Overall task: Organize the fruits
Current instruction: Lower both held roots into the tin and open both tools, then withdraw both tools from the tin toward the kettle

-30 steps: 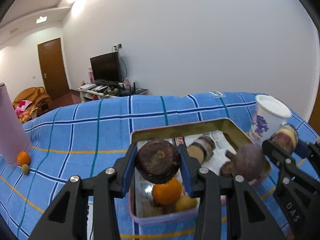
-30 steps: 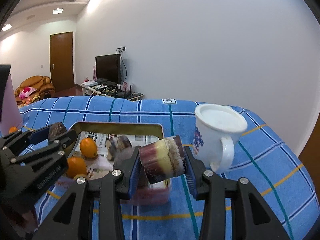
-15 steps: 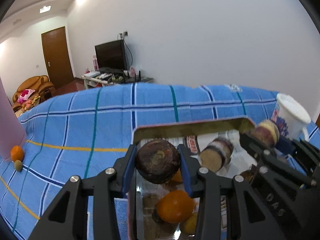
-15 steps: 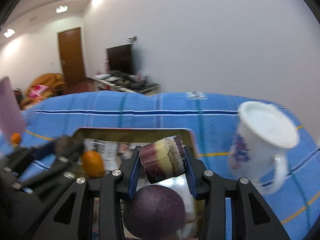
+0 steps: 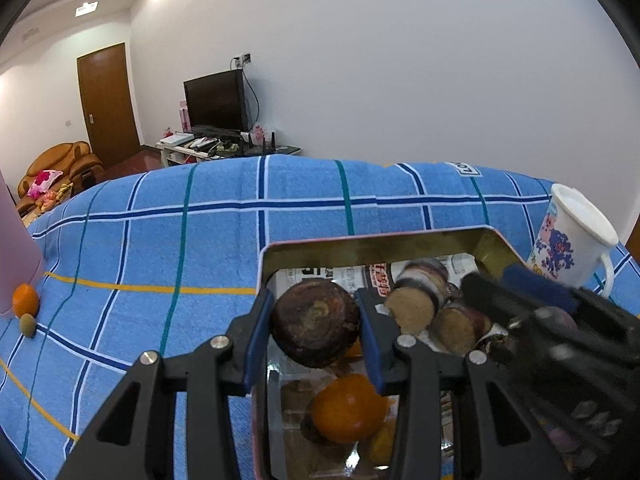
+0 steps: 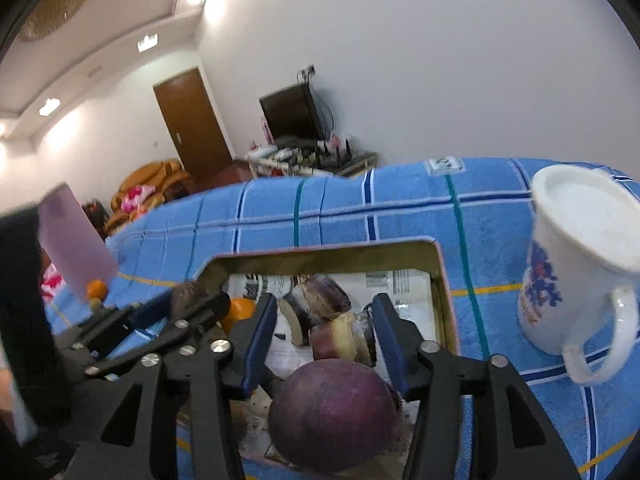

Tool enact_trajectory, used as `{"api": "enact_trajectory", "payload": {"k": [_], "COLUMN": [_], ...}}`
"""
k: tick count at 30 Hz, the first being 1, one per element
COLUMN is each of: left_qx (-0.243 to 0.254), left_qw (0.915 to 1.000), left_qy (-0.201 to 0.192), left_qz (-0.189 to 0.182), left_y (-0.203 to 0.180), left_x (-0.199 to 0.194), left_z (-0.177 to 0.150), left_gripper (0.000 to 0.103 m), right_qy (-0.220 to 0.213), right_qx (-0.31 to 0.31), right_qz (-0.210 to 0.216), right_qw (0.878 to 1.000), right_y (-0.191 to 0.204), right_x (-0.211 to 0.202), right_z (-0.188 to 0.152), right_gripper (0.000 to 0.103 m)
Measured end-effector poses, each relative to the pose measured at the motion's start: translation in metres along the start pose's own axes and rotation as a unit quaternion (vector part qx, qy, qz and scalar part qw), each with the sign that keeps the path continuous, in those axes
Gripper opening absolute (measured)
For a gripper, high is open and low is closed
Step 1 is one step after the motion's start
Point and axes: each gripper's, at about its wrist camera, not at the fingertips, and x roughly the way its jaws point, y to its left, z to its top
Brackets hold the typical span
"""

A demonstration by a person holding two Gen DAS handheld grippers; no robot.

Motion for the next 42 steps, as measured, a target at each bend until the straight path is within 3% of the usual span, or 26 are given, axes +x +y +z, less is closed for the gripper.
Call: {"api": "enact_trajectory", "payload": {"k": [3,5,9,13,19,27,42], "left_qx": [0.002,0.000,0.004,0.016,0.013,0.003,0.001], "left_qw": [1.0000,0.9999,0.9991,0.9975,0.9951,0.9917,0.9879], "left_qy": [-0.003,-0.009,-0.035,-0.066,-0.096,-0.120,-0.134], "left_qz": [0.002,0.008,0.023,0.021,0.022,0.045,0.078], "left_y": [-0.002,-0.002,-0.005,-0.010,-0.009,-0.003,0.005], "left_x": [-0.001,-0.004,-0.015,-0.027,-0.040,-0.055,-0.075], "left_z": [-0.001,-0.001,-0.004,-0.005,-0.008,-0.015,-0.031], "left_gripper": [0.044,0.047,0.084,0.103,0.103,0.103,0.103], "right_qy": [-0.061,-0.090,-0.113,-0.105,-0.139,-0.167,-0.175], "right_qx": [0.016,0.025,0.033,0.022,0.004,-0.031,-0.021], "right_qz": [-0.044,-0.077,-0.130,-0.141,-0.180,-0.200,-0.212], "right_qw": [0.997,0.993,0.985,0.984,0.974,0.965,0.961], "right_y": [-0.003,-0.003,-0.004,-0.002,0.009,0.023,0.033], "right_x": [-0.029,-0.041,-0.049,-0.047,-0.060,-0.073,-0.091], "right_z": [-0.003,-0.006,-0.009,-0.010,-0.016,-0.019,-0.034], "right_gripper": [0.077,0.078,0.078,0.078,0.078,0.078,0.078]}}
